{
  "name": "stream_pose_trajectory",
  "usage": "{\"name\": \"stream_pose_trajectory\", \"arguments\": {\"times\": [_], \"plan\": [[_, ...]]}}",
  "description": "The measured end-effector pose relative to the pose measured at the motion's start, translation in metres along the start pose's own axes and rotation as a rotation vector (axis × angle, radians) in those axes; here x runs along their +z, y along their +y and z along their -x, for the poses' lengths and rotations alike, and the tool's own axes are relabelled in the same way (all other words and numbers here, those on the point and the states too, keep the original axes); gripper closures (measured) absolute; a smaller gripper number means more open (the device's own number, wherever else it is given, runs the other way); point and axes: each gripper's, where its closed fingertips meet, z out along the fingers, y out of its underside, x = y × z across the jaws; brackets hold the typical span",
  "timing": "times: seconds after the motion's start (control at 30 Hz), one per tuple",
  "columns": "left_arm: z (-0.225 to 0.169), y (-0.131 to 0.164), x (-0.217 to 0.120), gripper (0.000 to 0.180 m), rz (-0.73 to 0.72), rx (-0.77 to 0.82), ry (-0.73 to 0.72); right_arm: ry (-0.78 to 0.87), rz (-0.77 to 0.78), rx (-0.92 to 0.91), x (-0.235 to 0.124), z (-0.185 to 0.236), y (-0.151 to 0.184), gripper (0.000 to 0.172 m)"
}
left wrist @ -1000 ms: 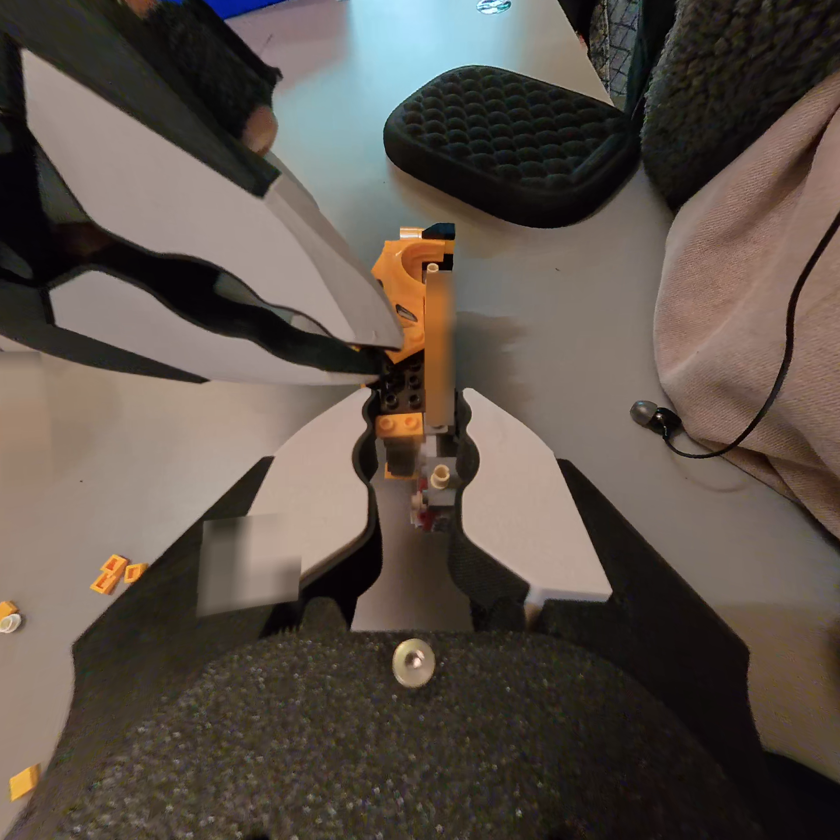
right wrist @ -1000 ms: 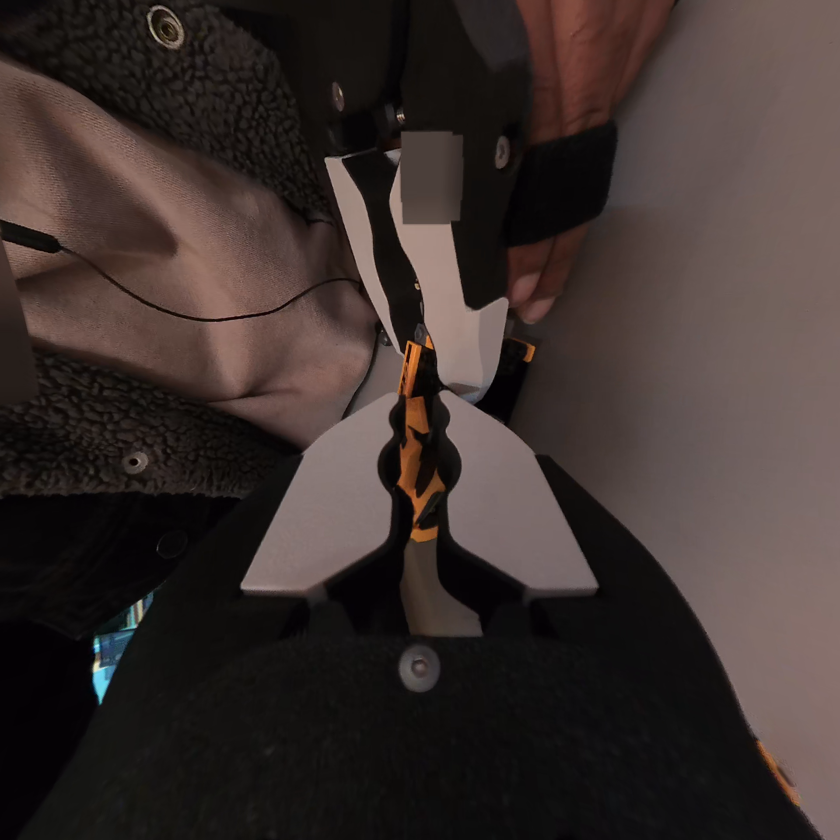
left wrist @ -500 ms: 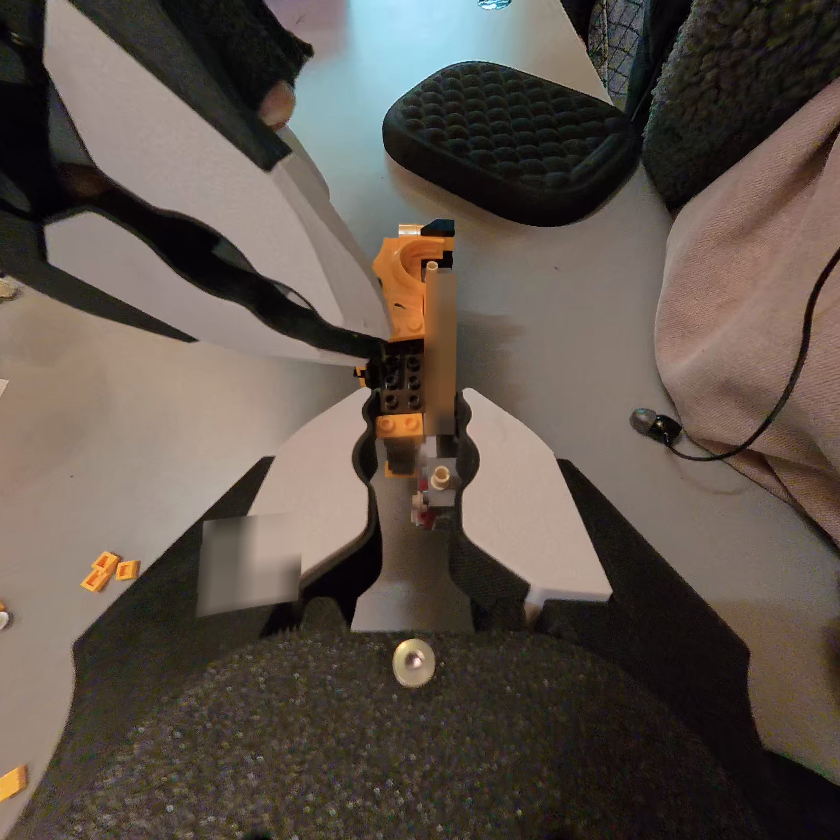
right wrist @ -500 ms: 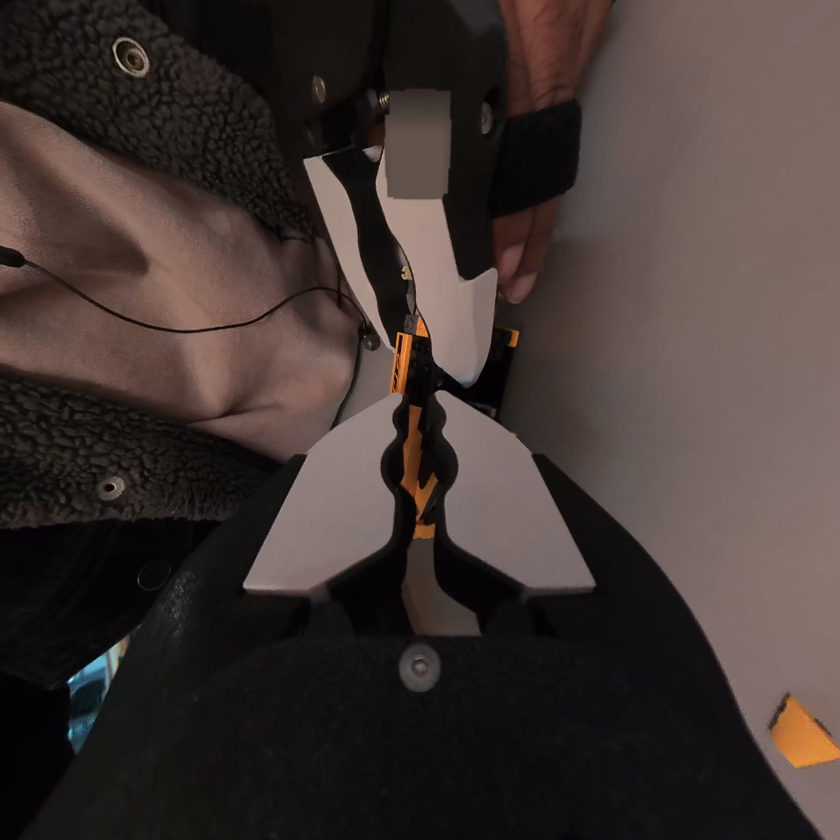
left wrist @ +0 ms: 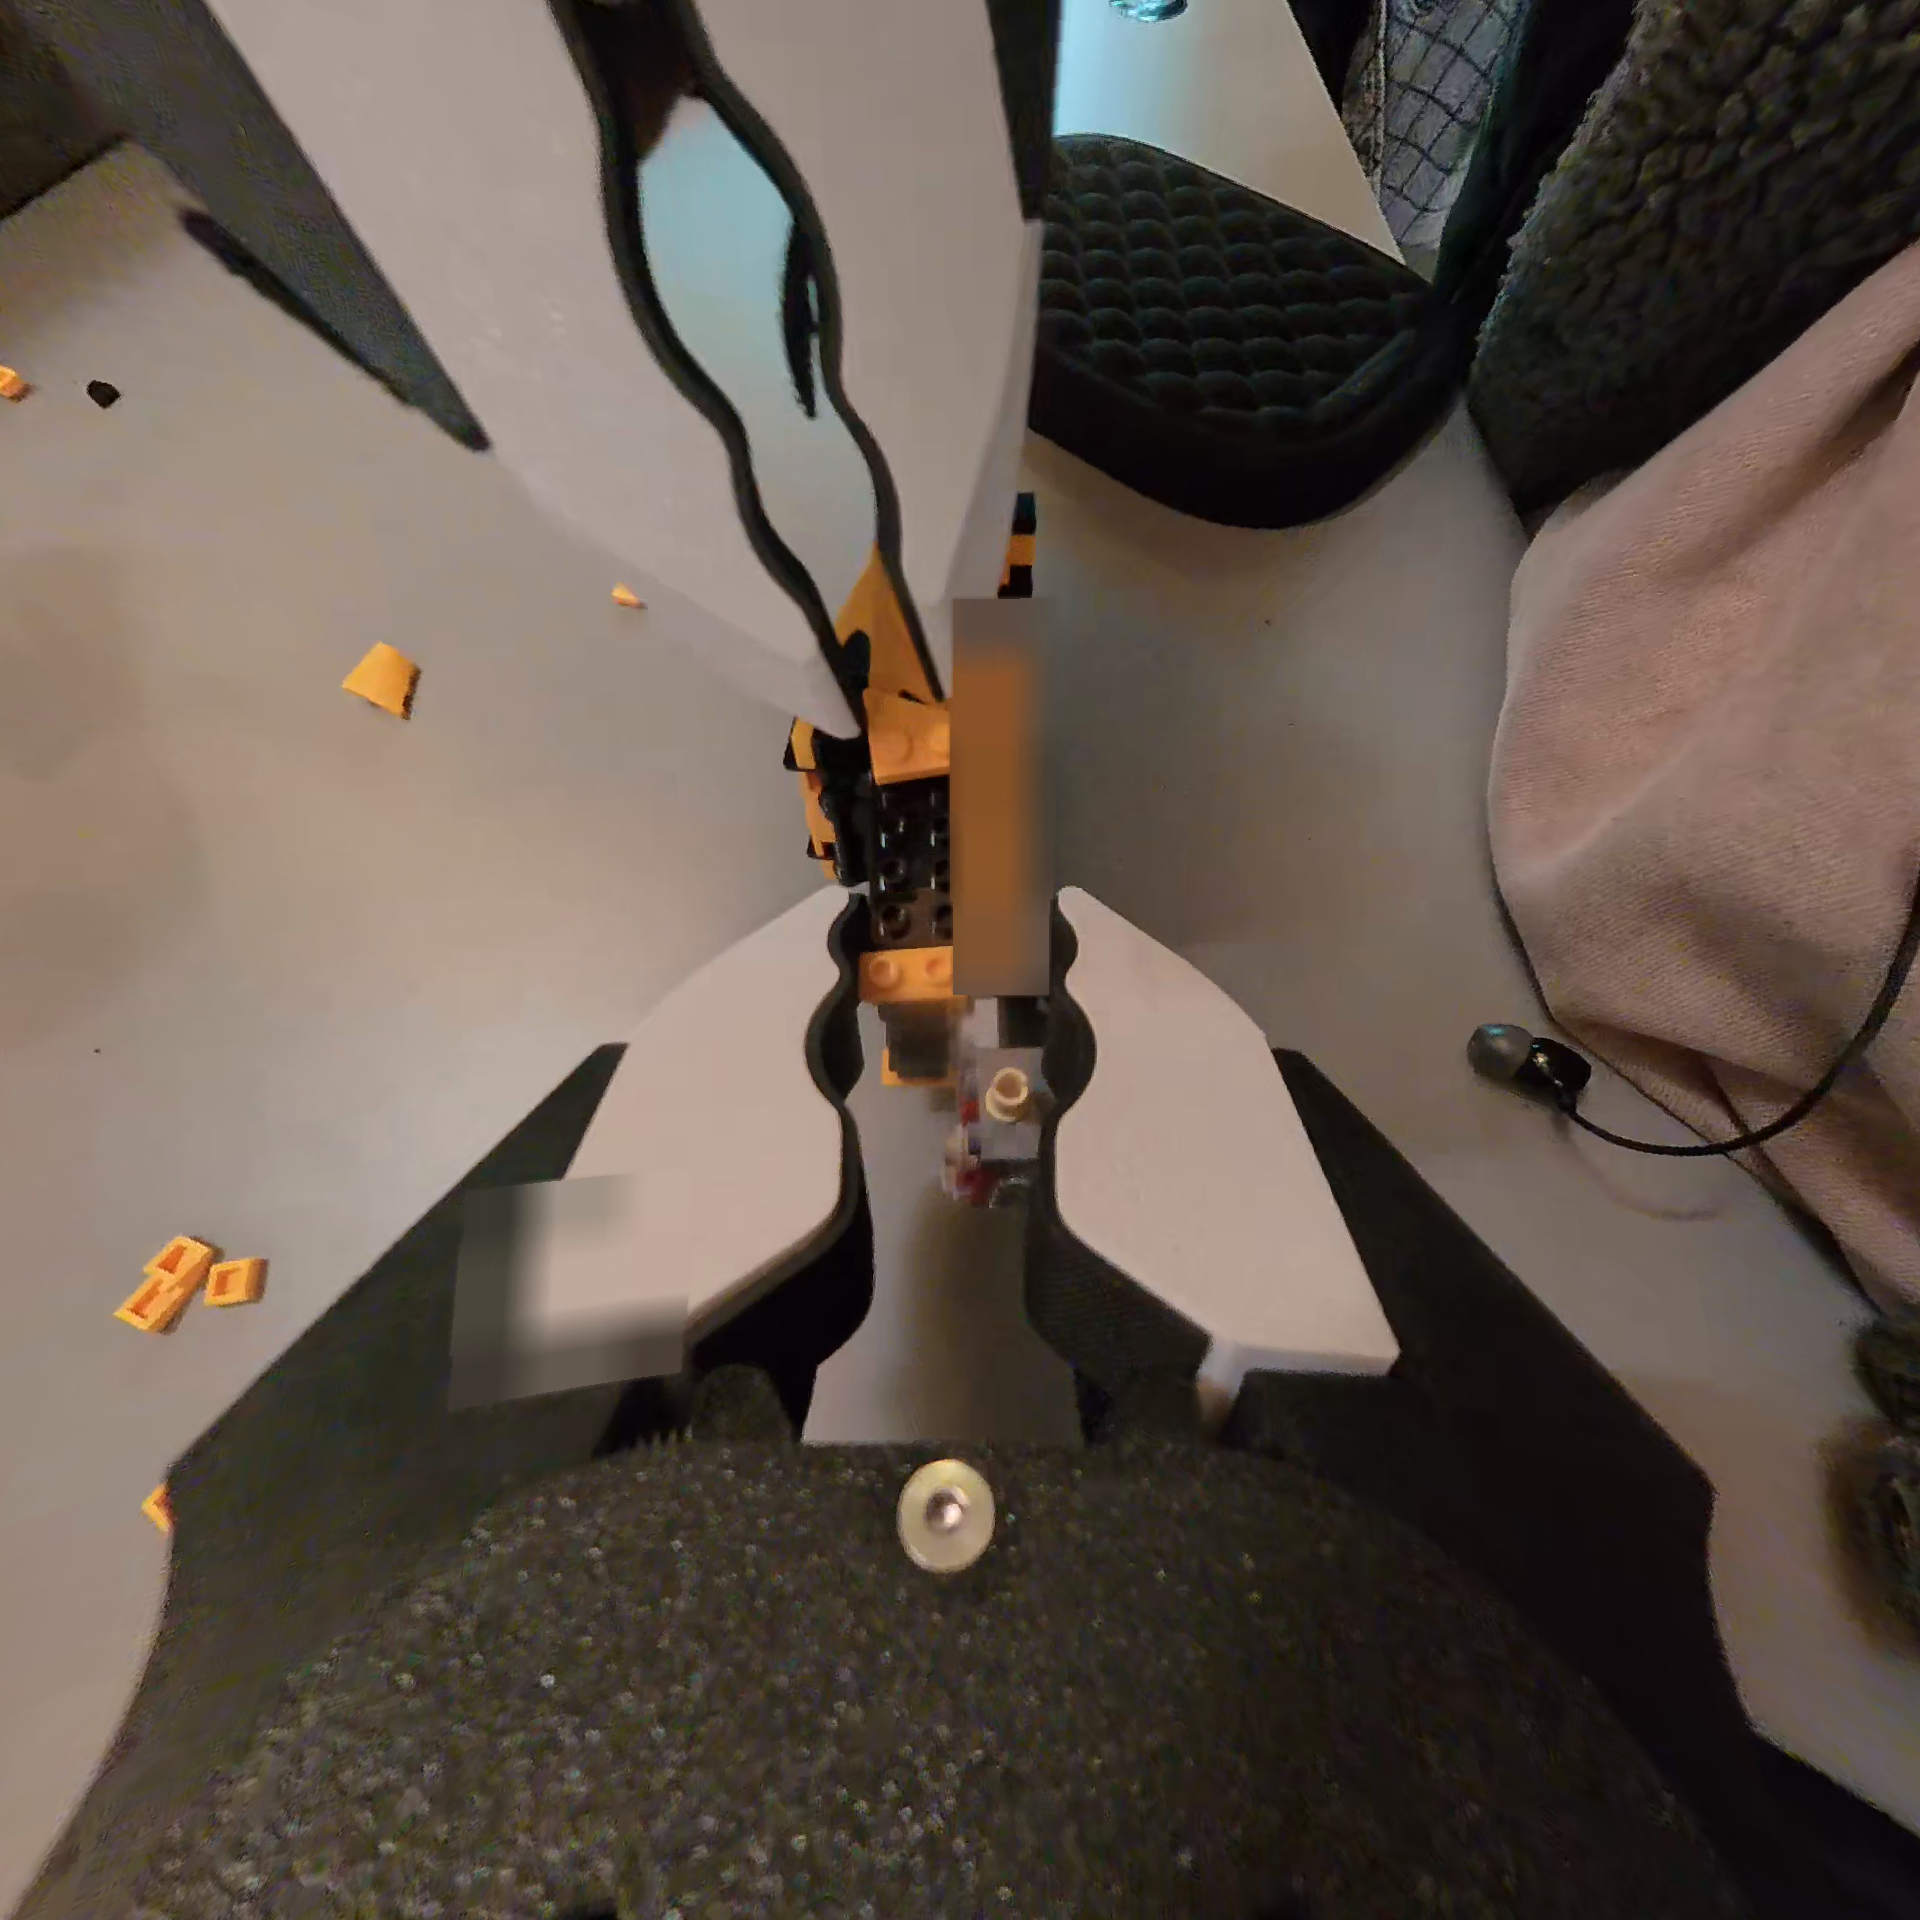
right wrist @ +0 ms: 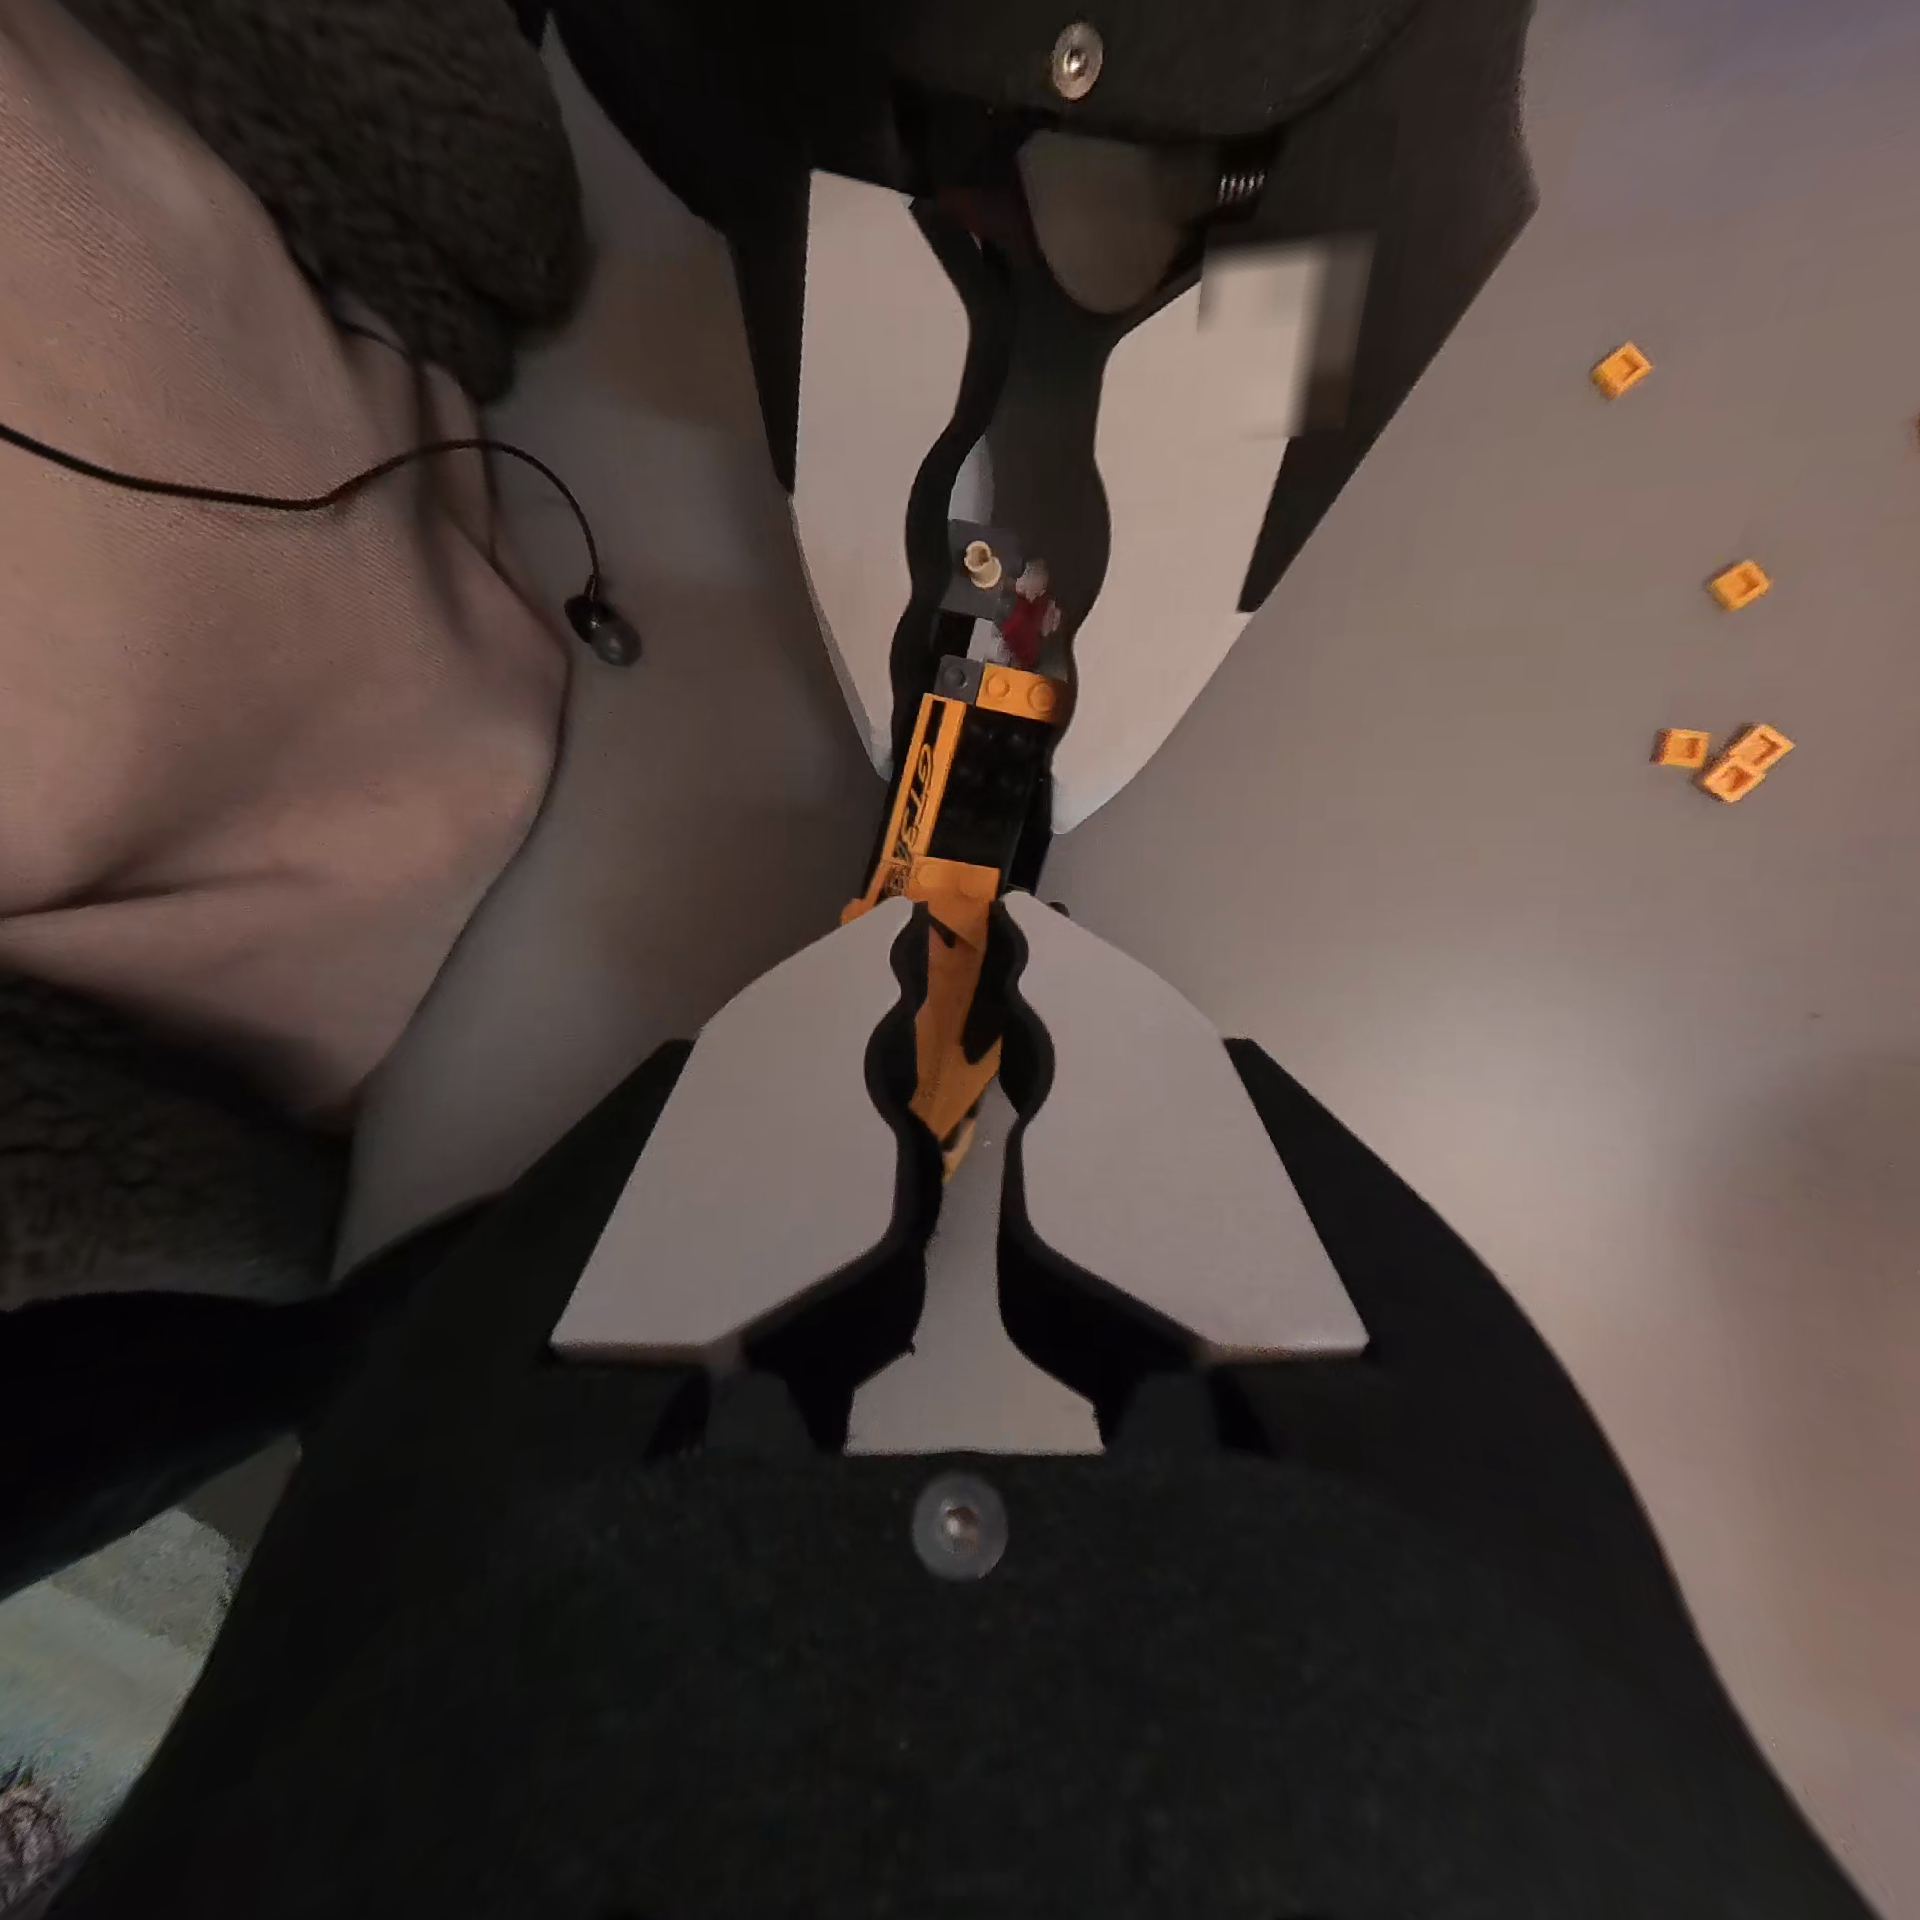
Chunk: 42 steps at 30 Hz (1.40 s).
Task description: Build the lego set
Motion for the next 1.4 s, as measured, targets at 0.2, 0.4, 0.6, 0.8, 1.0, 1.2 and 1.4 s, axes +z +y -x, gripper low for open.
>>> {"name": "stream_pose_trajectory", "arguments": {"times": [0.2, 0.4, 0.6, 0.8, 1.0, 1.2, 1.4], "plan": [[-0.001, 0.001, -0.001, 0.149, 0.003, -0.007, -0.001, 0.042, -0.028, 0.080, 0.002, 0.000, 0.000, 0.161], [0.000, 0.000, -0.002, 0.149, 0.009, -0.011, -0.013, 0.064, -0.028, 0.215, 0.002, 0.001, 0.000, 0.162], [0.002, 0.001, -0.001, 0.149, 0.018, -0.025, -0.028, 0.120, -0.035, 0.306, 0.001, -0.003, 0.001, 0.164], [0.002, 0.000, -0.002, 0.149, 0.016, -0.025, -0.030, 0.123, -0.062, 0.273, -0.003, -0.001, -0.001, 0.158], [0.002, -0.001, -0.002, 0.149, 0.018, -0.017, -0.034, 0.121, -0.013, 0.210, 0.004, 0.002, 0.000, 0.155], [0.002, -0.002, -0.002, 0.149, 0.019, -0.015, -0.033, 0.123, -0.044, 0.230, 0.006, -0.001, -0.003, 0.156], [0.001, -0.002, -0.001, 0.149, 0.022, -0.012, -0.029, 0.104, -0.056, 0.259, 0.008, -0.001, -0.001, 0.156]]}}
